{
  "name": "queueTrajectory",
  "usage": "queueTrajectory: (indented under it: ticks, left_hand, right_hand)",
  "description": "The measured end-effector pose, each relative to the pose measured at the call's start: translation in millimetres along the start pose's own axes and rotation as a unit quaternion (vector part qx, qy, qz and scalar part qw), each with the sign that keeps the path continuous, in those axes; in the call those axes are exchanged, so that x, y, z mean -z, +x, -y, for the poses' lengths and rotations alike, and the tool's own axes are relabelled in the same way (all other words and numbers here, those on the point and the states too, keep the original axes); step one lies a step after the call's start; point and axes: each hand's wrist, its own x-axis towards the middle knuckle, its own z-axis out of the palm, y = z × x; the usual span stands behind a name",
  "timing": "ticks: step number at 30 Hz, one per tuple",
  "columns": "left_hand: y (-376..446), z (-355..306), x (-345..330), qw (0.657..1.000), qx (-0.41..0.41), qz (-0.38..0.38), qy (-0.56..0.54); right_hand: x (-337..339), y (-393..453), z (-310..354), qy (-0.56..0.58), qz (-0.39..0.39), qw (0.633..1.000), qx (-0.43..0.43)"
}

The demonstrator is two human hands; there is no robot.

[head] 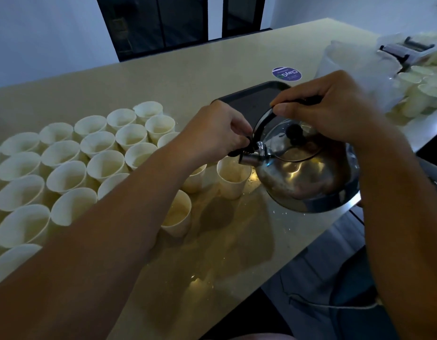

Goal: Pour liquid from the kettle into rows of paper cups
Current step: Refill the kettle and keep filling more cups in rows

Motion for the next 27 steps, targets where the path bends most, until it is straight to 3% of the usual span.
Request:
queueTrajectory:
  ticks: [27]
  left_hand:
    - [0.4,3.6,-4.3,0.999,0.005,0.016,-0.034]
  right_hand:
    - [2.1,3.6,5.5,-0.018,0.044,0.999,0.018]
